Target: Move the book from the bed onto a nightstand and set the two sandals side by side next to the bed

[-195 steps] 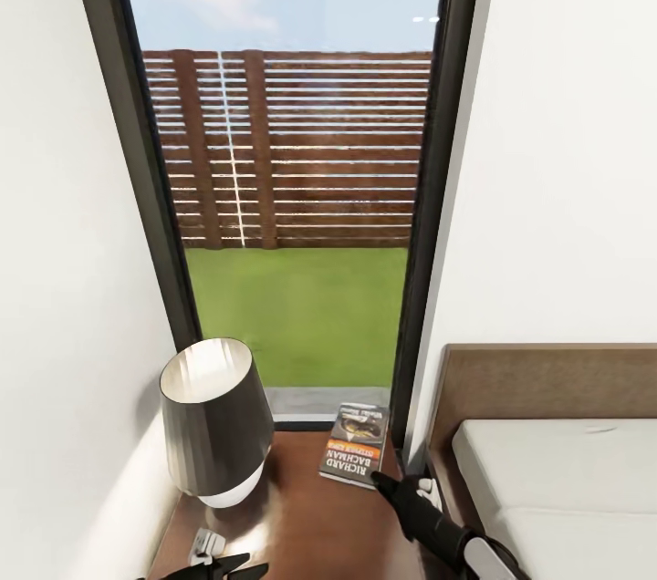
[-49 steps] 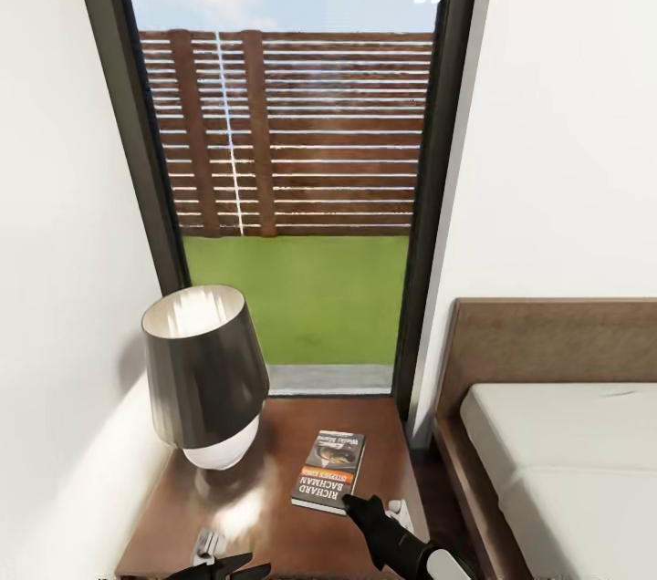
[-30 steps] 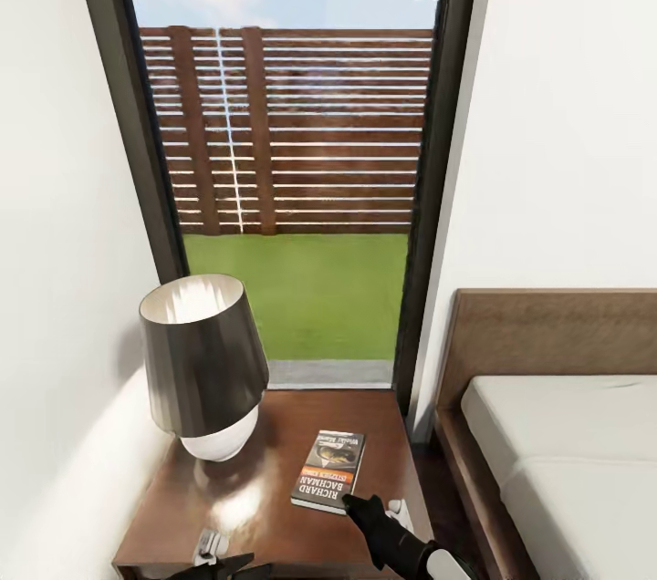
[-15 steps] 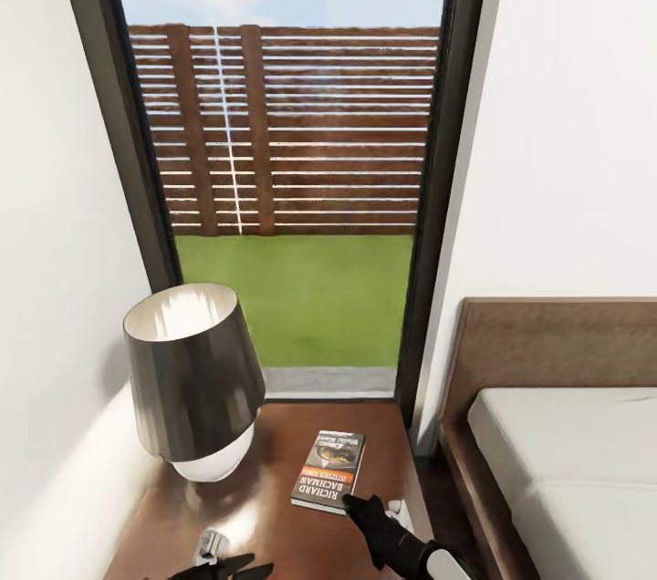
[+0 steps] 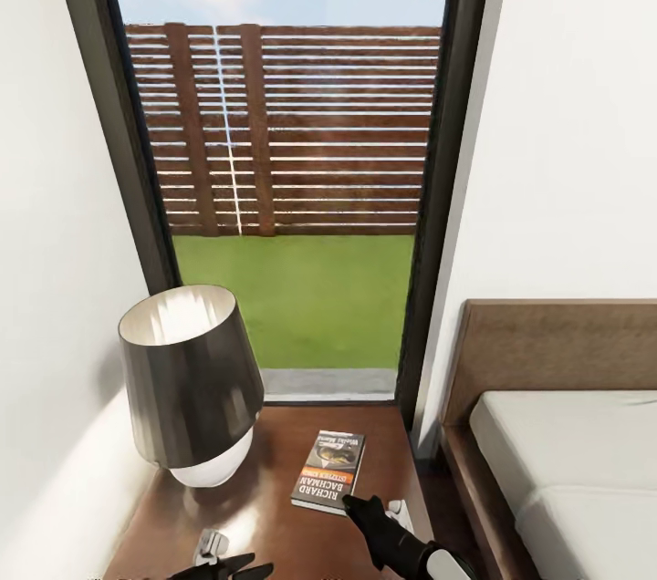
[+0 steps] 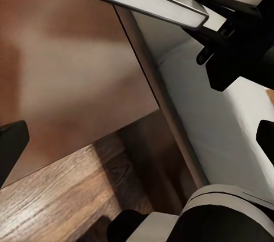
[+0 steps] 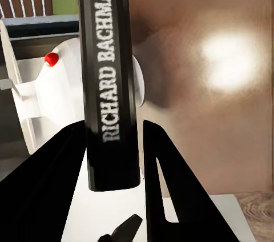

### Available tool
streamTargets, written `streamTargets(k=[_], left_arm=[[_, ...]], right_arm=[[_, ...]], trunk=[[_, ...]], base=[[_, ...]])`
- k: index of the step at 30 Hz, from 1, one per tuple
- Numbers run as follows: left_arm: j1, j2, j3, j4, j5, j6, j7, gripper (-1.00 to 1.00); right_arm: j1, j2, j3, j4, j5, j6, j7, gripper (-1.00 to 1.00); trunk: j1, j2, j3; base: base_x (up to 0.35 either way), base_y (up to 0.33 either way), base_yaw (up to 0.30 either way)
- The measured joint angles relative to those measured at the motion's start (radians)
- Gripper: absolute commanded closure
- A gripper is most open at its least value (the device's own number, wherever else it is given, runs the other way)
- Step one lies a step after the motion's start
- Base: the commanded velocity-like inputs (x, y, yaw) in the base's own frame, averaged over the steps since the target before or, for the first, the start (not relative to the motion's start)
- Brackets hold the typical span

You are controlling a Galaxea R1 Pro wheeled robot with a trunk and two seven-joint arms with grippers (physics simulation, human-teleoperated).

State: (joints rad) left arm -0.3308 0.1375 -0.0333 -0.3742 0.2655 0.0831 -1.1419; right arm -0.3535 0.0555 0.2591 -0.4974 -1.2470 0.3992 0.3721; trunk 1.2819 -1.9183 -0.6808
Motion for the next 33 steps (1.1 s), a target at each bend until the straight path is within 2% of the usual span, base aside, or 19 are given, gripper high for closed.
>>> streamTargets(k=[3,11,14,17,20,22,24,33], left_arm=[[0.000,0.000,0.000,0.000,0.000,0.000,-0.001,-1.00],[0.000,0.004,0.003,-0.009,0.002,0.002,-0.022,-1.00],[-0.004,0.010,0.004,-0.057,0.002,0.009,-0.108,-1.00],[-0.007,0.018,0.004,-0.087,0.002,0.017,-0.164,-1.00],[-0.013,0.038,0.004,-0.140,0.002,0.100,-0.202,-1.00],[-0.014,0.043,0.004,-0.173,0.001,0.156,-0.206,-1.00],[-0.015,0.042,0.001,-0.183,0.000,0.172,-0.206,-1.00],[-0.015,0.041,-0.001,-0.183,-0.003,0.175,-0.205,-1.00]], right_arm=[[0.000,0.000,0.000,0.000,0.000,0.000,0.000,1.00],[0.000,0.001,0.000,0.000,-0.002,0.001,0.000,1.00],[0.000,0.001,0.001,0.000,-0.002,0.000,0.000,1.00],[0.000,0.001,0.001,0.000,-0.002,0.001,0.000,1.00],[0.000,0.001,0.001,0.000,-0.002,0.000,0.000,1.00],[0.000,0.001,0.001,0.000,-0.002,0.000,0.000,1.00],[0.000,0.001,0.001,0.000,0.000,0.000,0.000,1.00],[0.000,0.001,0.001,0.000,0.000,0.000,0.000,1.00]], trunk=[[0.012,-0.021,-0.009],[0.012,-0.021,-0.009],[0.012,-0.021,-0.009],[0.012,-0.021,-0.009],[0.012,-0.021,-0.009],[0.012,-0.021,-0.009],[0.015,-0.028,-0.013],[0.050,-0.091,-0.041]], base=[[0.000,0.000,0.000],[0.000,0.000,0.000],[0.000,0.000,0.000],[0.000,0.000,0.000],[0.000,0.000,0.000],[0.000,0.000,0.000],[0.000,0.000,0.000],[0.000,0.000,0.000]])
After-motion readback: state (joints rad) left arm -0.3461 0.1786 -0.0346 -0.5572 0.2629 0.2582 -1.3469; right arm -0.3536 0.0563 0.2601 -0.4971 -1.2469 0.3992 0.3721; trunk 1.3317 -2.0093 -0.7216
